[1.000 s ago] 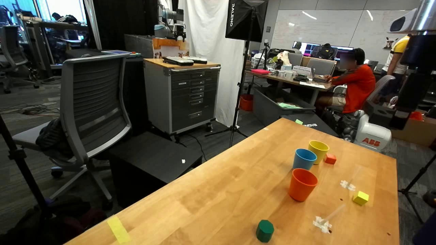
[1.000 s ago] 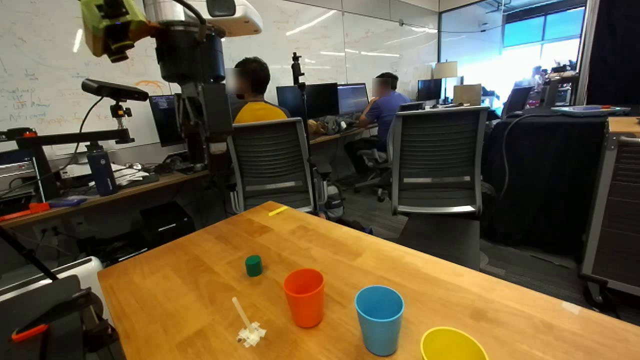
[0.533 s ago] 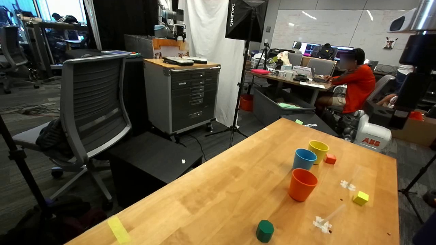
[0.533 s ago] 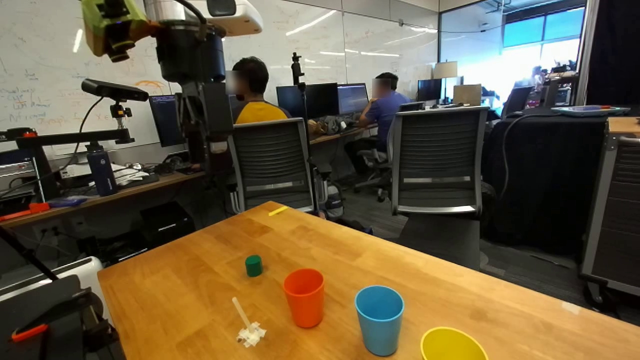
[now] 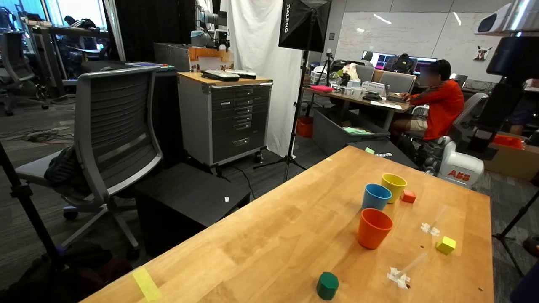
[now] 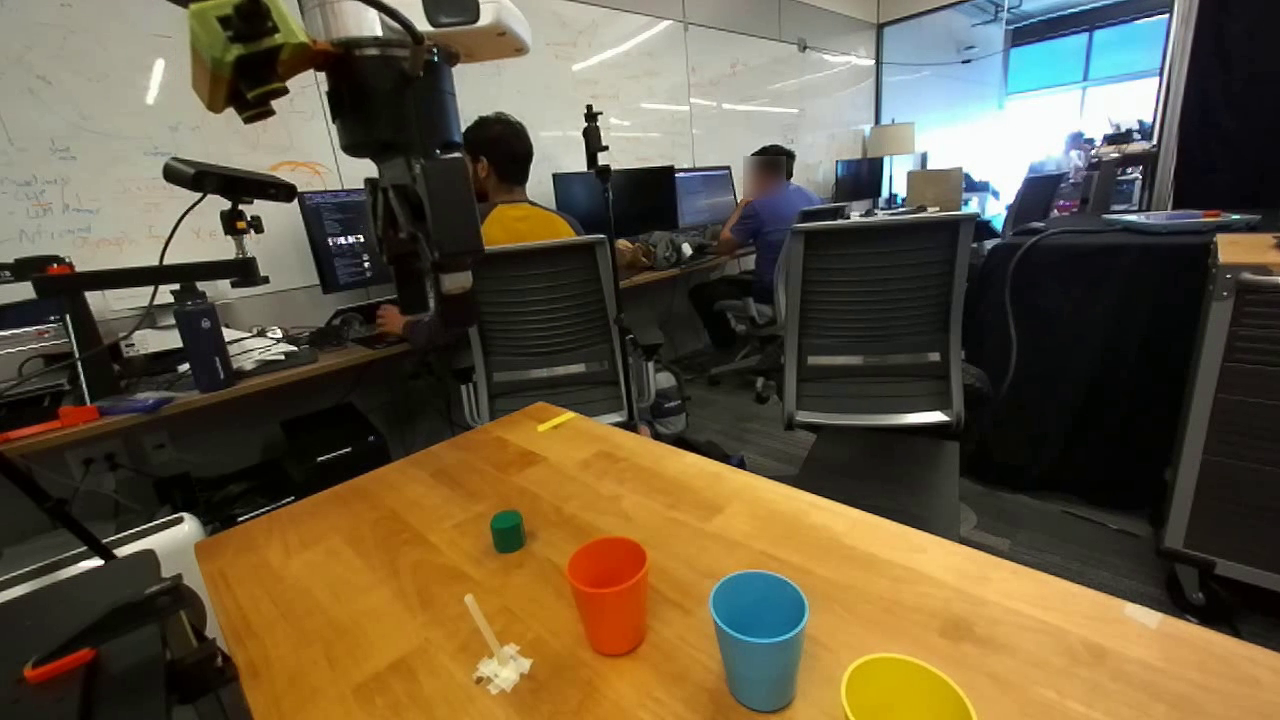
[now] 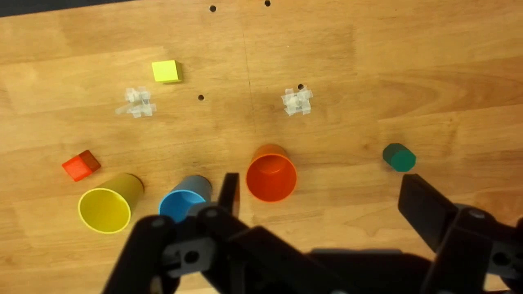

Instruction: Stack the cups together

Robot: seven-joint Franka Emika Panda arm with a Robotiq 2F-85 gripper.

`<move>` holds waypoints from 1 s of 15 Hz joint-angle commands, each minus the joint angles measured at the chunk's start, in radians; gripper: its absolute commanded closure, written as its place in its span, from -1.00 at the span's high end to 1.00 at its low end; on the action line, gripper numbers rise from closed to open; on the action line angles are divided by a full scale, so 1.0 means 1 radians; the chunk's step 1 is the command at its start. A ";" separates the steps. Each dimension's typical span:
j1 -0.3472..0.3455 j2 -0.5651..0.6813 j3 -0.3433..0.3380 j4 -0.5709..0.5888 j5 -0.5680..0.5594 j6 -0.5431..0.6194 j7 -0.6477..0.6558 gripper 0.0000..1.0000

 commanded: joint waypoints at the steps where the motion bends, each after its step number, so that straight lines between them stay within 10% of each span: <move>1: 0.022 0.025 0.035 0.062 0.032 0.006 0.032 1.00; 15: 0.053 0.322 0.074 0.201 0.072 0.216 0.059 1.00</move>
